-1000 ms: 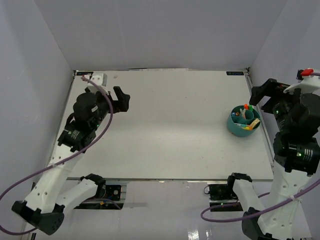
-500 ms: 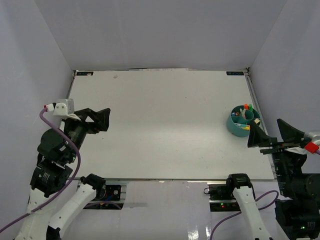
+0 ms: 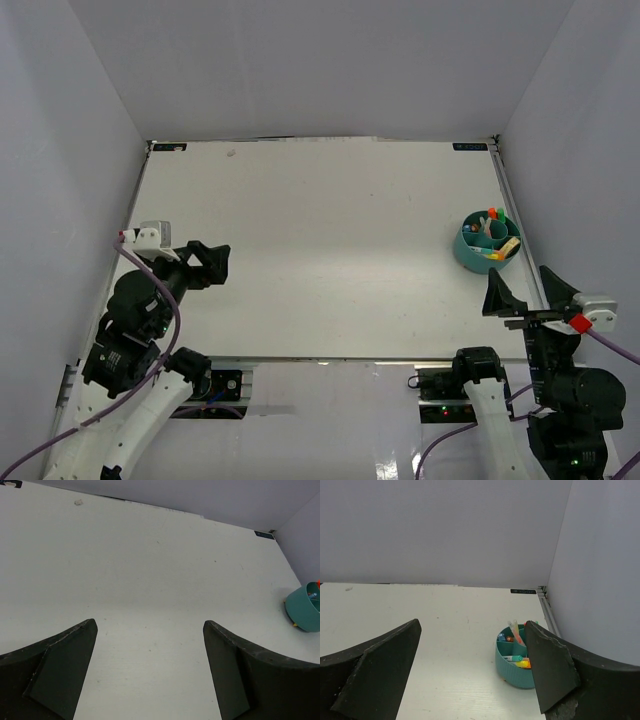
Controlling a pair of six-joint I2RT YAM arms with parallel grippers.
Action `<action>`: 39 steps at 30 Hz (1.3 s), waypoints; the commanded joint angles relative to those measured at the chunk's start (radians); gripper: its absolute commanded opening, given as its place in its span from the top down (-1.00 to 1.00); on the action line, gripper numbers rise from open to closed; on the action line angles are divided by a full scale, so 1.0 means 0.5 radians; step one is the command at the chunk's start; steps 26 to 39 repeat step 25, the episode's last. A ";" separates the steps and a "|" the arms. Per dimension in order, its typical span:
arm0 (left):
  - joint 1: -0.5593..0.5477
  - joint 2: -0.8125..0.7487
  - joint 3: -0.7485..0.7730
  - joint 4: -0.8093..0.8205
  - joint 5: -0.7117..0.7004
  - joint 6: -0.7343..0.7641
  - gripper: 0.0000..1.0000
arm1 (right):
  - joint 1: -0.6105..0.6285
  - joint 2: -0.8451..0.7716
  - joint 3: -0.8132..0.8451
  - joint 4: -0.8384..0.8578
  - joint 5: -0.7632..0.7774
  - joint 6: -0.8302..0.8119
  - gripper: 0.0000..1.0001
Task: Sort the stationery into containers
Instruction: Reset both arms
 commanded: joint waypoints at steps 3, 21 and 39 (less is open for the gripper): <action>0.000 -0.018 -0.067 0.017 -0.059 -0.032 -0.96 | 0.008 -0.131 -0.100 0.062 0.067 -0.061 -0.80; 0.000 0.013 -0.233 0.103 -0.046 -0.051 -0.96 | 0.011 -0.192 -0.250 0.090 0.018 -0.052 -0.80; 0.000 0.028 -0.251 0.130 -0.037 -0.042 -0.96 | 0.008 -0.189 -0.269 0.102 -0.012 -0.052 -0.81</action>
